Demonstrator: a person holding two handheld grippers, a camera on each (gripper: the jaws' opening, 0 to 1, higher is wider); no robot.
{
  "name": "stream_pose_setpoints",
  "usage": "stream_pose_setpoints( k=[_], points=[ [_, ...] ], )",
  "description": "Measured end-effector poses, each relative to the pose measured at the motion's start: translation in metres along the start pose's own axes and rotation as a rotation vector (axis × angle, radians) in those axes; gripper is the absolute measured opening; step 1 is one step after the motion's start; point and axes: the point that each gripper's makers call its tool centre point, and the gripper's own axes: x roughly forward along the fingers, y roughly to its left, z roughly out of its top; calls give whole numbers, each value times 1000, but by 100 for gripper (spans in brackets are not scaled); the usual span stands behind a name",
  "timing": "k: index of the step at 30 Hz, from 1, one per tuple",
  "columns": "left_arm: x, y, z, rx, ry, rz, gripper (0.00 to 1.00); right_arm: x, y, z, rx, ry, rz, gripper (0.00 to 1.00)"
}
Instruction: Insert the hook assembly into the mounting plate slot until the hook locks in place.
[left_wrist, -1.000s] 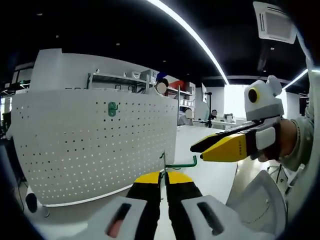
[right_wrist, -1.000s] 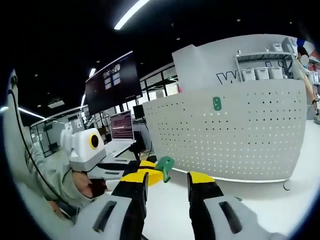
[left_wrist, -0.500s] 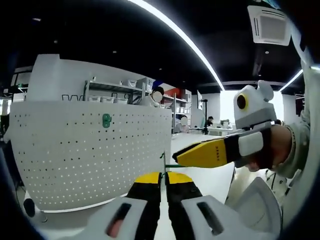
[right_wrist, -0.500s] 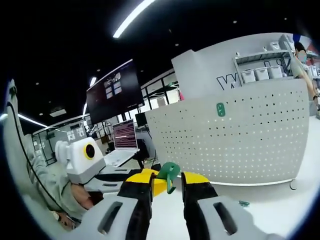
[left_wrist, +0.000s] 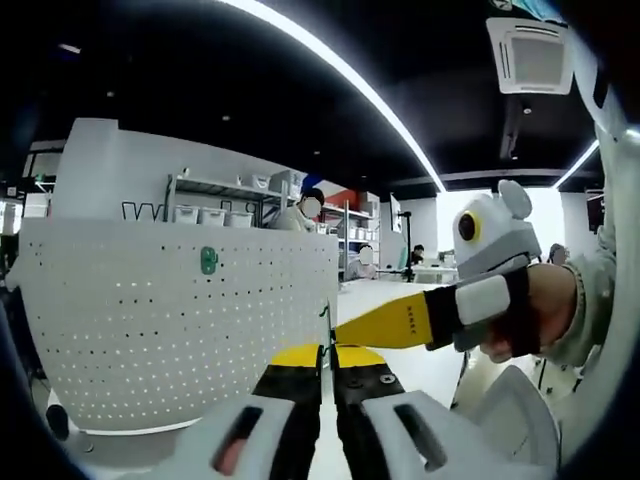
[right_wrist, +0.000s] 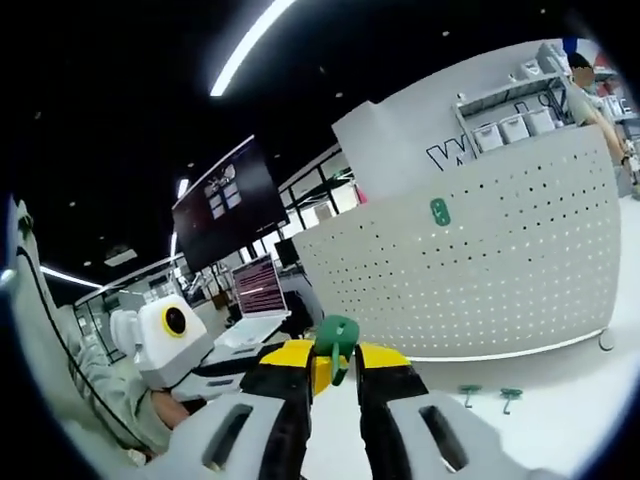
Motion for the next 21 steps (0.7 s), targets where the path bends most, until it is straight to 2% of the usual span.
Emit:
stream_pose_setpoints(
  k=[7, 16, 21],
  points=[
    [-1, -1, 1, 3, -5, -1, 3, 0, 0, 0, -19, -3, -5, 4],
    [0, -2, -2, -5, 7, 0, 3, 0, 4, -1, -68, -12, -5, 2],
    [-1, -2, -3, -1, 15, 6, 4, 0, 3, -1, -59, -13, -7, 2]
  ],
)
